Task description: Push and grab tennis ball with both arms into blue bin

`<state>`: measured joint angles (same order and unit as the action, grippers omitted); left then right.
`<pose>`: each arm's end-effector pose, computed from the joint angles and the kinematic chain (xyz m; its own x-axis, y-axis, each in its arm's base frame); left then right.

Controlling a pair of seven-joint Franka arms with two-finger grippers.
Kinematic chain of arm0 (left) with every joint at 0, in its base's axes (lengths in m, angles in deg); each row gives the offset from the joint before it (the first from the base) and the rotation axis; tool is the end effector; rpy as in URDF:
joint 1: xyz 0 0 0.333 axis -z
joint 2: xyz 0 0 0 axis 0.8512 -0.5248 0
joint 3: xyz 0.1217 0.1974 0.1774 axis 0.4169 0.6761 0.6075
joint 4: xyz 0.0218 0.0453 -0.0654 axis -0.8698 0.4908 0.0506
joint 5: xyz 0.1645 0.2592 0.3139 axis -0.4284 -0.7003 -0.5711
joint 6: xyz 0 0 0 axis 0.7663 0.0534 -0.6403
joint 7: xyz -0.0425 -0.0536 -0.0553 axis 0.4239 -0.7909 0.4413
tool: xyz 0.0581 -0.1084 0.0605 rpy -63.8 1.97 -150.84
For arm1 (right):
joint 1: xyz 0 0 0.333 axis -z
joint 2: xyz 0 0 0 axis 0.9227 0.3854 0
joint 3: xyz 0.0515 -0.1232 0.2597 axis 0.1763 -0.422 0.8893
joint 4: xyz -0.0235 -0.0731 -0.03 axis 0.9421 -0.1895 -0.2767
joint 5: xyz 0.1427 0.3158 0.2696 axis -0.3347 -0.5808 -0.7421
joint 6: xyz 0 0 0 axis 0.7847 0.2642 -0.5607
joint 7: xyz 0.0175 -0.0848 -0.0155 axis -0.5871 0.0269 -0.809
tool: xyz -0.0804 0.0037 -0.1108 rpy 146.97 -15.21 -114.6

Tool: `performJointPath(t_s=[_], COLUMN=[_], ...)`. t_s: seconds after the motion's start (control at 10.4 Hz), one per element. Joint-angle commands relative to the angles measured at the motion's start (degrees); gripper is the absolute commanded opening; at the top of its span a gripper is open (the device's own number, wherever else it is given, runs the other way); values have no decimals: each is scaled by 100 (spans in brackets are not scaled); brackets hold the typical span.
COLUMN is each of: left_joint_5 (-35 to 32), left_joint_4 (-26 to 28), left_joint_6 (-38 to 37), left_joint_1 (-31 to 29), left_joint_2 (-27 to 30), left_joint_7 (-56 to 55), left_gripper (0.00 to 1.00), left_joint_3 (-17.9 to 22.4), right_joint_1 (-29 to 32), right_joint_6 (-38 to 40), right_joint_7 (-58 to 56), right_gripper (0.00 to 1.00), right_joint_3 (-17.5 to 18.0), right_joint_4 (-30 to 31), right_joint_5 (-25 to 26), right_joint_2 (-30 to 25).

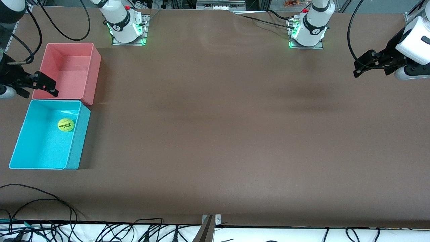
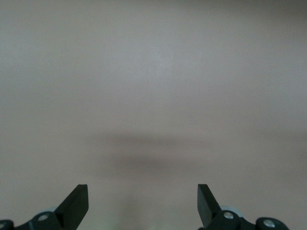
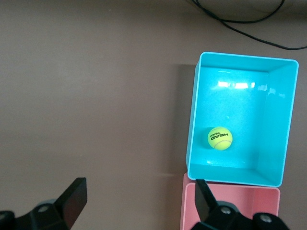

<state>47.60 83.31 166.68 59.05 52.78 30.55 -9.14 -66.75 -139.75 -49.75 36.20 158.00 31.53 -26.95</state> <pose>0.5848 -0.0632 0.5996 0.9947 0.0968 -0.0358 0.0965 -0.9953 -0.0099 0.6200 -0.0155 0.5280 0.9943 0.0701 0.0809 0.0709 -0.9975 -0.0067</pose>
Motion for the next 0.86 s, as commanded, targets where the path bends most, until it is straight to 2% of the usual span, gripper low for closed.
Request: performJointPath(t_s=[0.0,0.38,0.57,0.77], left_joint_5=[92,92,92,92], left_joint_4=[-56,-56,-47,-47], left_joint_6=[-26,-26,-26,-26], left_joint_1=[-26,-26,-18,-26], left_joint_2=[-2,-2,-2,-1], left_joint_7=[92,92,92,92], left_gripper=[100,100,100,100], left_joint_3=[4,4,4,4], right_joint_1=[213,319,565,574], right_joint_6=[567,797,770,814], right_joint_7=[157,570,588,894], right_gripper=[100,100,100,100], right_joint_3=[242,400,681,691], right_joint_4=[-293,-453,-444,-453], right_joint_5=[122,122,139,96], right_joint_2=[-89,-89,-62,-54])
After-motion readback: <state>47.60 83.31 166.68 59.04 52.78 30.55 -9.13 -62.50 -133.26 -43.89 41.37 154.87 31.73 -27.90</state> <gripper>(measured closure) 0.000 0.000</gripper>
